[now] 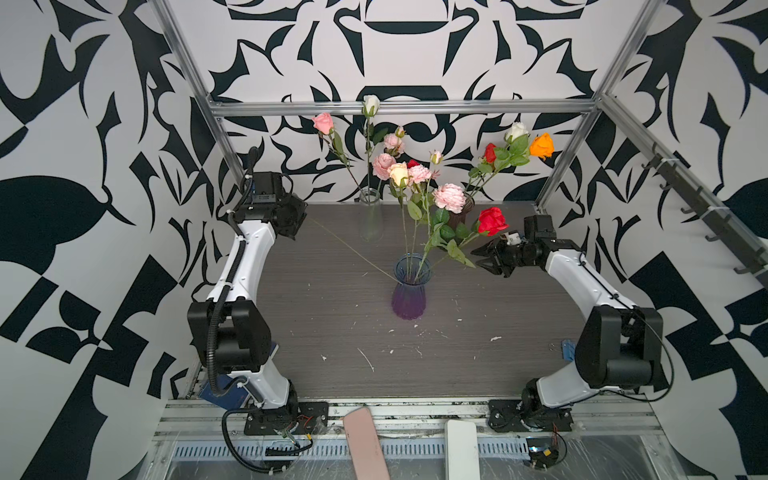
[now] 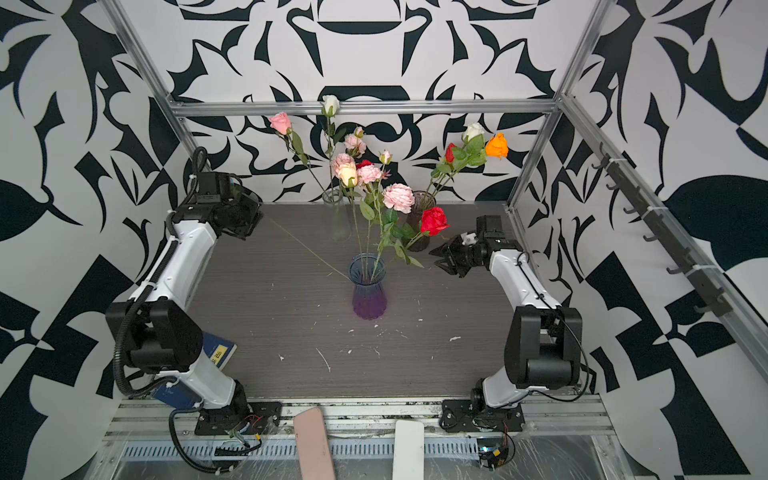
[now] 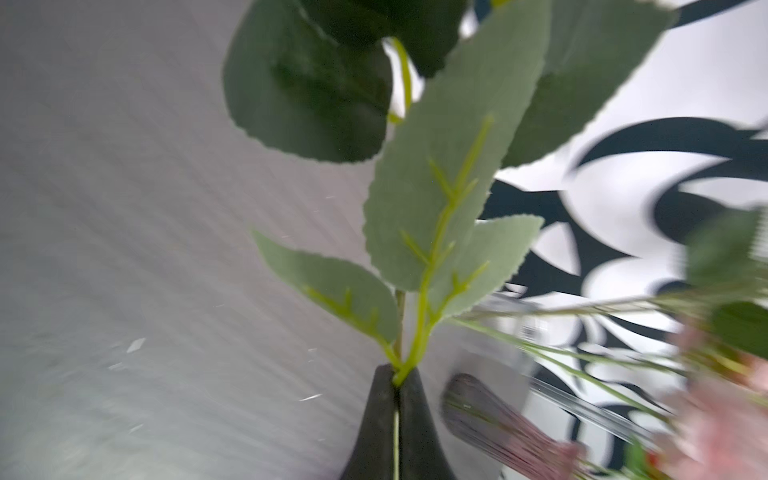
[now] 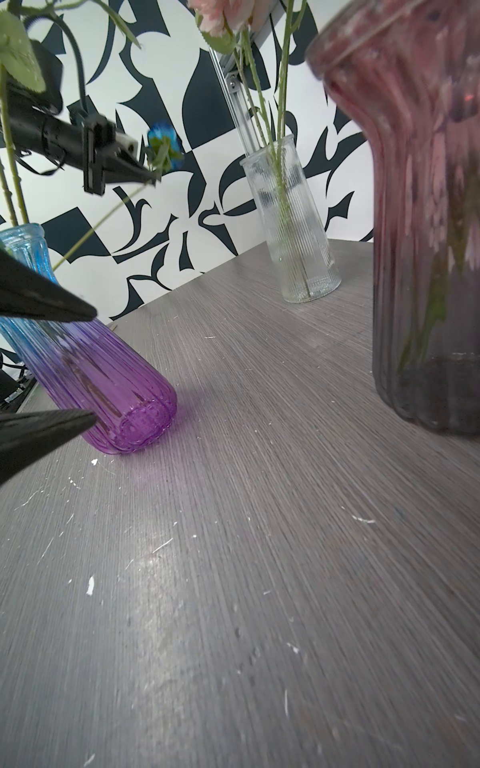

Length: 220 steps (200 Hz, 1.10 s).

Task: Arrange the flowers into the vase
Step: 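Lift the blue rose high with the left gripper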

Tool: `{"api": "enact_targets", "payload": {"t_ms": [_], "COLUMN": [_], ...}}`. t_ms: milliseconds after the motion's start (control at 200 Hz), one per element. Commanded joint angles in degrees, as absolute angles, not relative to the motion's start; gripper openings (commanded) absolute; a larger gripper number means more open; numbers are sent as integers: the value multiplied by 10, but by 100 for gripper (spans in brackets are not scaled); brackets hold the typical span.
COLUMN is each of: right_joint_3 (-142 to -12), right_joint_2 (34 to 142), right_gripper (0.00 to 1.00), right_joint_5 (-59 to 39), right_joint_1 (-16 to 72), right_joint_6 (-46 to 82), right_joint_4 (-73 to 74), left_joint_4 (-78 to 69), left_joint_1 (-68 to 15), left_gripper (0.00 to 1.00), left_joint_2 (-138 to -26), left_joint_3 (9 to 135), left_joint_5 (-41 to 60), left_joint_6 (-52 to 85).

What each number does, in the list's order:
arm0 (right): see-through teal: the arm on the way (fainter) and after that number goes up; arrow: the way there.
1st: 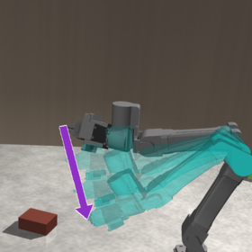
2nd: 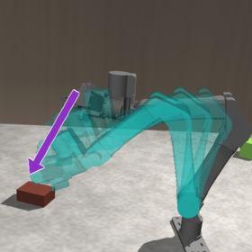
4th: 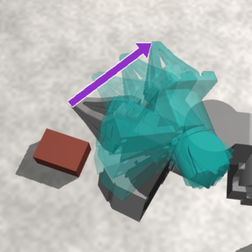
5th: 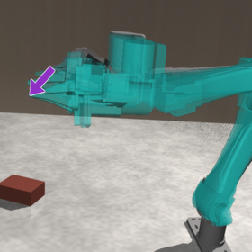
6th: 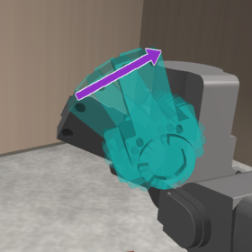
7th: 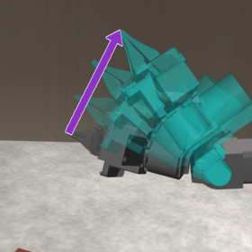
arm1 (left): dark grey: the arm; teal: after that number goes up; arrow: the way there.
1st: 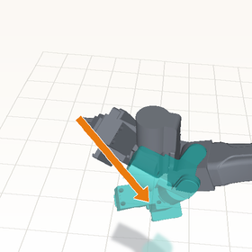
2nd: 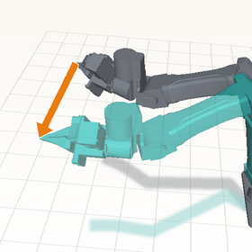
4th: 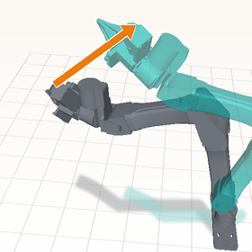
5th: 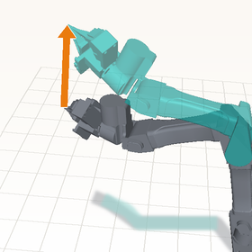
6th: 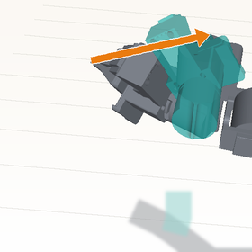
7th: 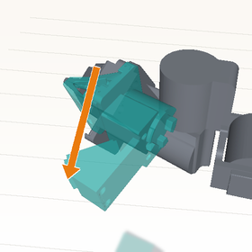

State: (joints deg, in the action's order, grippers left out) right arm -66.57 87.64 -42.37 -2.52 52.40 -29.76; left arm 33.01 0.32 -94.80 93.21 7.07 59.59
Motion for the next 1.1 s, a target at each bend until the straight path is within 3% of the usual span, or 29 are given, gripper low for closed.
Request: {"api": "enact_targets", "payload": {"t_ms": [0, 710, 1095], "right_joint_3": [-662, -632, -615], "right_joint_2": [842, 811, 796], "right_gripper": [39, 39, 39], "right_joint_5": [-427, -425, -425], "right_joint_1": [-22, -18, -18], "right_joint_6": [519, 534, 538], "right_joint_4": [-300, -280, -276], "left_joint_4": [240, 234, 284], "left_joint_1": [5, 5, -31], "left_gripper": [0, 0, 0], "left_joint_2": [-915, -864, -860], "left_joint_3": [924, 944, 984], "left_joint_5": [131, 181, 145], "left_joint_6": [638, 566, 478]}}
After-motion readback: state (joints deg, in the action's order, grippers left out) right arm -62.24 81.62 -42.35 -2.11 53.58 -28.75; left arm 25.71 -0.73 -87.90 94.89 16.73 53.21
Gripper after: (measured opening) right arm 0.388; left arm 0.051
